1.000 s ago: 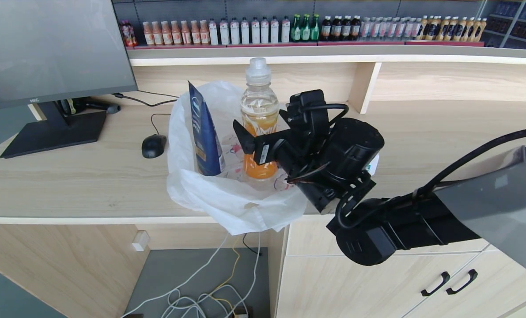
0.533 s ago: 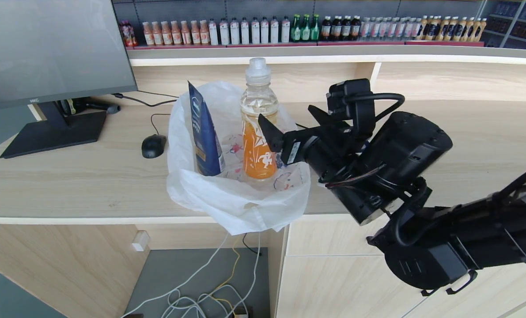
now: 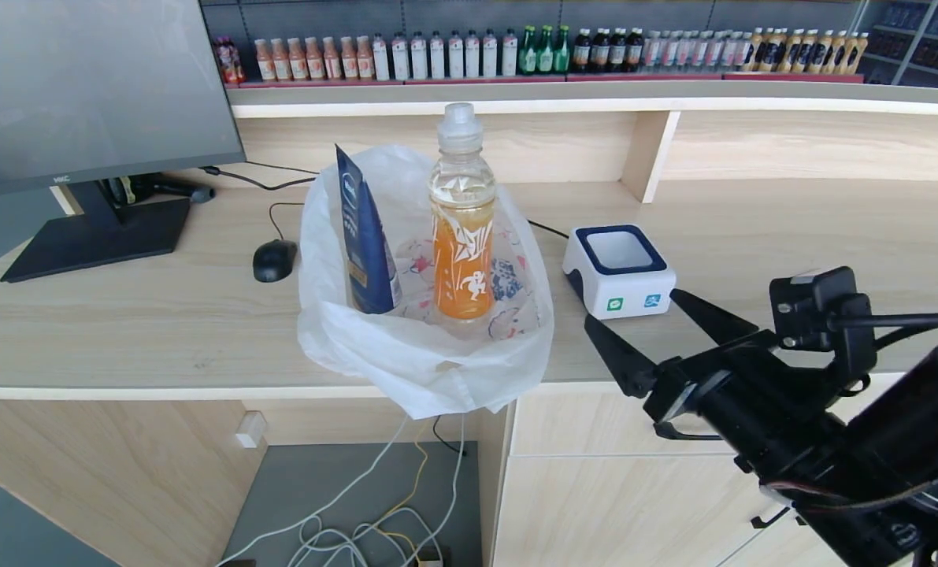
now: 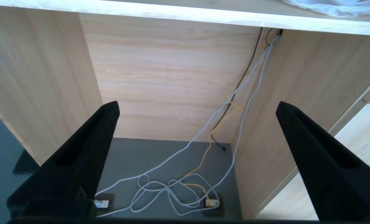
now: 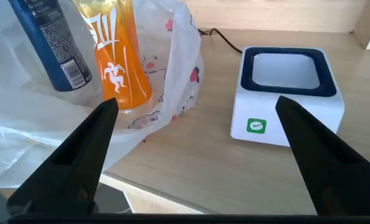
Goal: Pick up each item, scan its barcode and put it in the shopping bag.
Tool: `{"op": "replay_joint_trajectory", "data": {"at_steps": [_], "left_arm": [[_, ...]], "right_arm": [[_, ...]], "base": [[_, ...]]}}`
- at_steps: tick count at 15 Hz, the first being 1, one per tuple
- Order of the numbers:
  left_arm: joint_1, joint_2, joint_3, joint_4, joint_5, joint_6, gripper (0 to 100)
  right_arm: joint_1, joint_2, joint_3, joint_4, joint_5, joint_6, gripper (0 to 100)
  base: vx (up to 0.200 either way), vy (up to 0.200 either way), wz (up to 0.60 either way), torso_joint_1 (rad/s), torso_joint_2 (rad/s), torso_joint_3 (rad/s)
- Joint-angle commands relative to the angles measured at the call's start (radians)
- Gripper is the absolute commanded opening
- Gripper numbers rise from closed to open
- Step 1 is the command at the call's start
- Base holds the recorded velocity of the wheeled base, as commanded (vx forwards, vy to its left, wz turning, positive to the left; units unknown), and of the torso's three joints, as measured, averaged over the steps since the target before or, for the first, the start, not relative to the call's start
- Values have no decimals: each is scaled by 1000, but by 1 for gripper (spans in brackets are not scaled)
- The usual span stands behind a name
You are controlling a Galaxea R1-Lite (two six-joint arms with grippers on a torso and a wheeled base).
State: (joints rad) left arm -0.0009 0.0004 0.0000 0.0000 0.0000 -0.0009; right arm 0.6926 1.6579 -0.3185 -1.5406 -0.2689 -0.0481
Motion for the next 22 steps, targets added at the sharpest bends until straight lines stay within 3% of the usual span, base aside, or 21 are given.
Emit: {"op": "replay_joint_trajectory", "data": {"at_steps": [1,4,6,11,14,16,18,22], "left_arm": [[1,0,0,0,0,-1,100],[-1,0,0,0,0,-1,100],[-1,0,0,0,0,-1,100],[-1,0,0,0,0,1,100],[-1,0,0,0,0,2,100],[-1,0,0,0,0,2,100],[-1,0,0,0,0,2,100],[-1,0,0,0,0,2,100]], "right_arm": [[-18,-228,237,-30,-1,14,100],[-19,-357,319,-9,-1,82,100],[-19,-474,319,126,-1,129,100],[-11,-932,319,677,11,137,100],[-10,-1297,319,1119,119,83,100],[-10,-1468,308,1318,135,65,100],[-10,-1546,303,1429,135,59,100],[-16,-1592,306,1525,139,33,100]], "base": [[0,0,0,0,0,0],[0,0,0,0,0,0],[0,0,0,0,0,0],[0,0,0,0,0,0],[0,0,0,0,0,0],[0,0,0,0,0,0],[0,0,0,0,0,0],[0,0,0,0,0,0]]}}
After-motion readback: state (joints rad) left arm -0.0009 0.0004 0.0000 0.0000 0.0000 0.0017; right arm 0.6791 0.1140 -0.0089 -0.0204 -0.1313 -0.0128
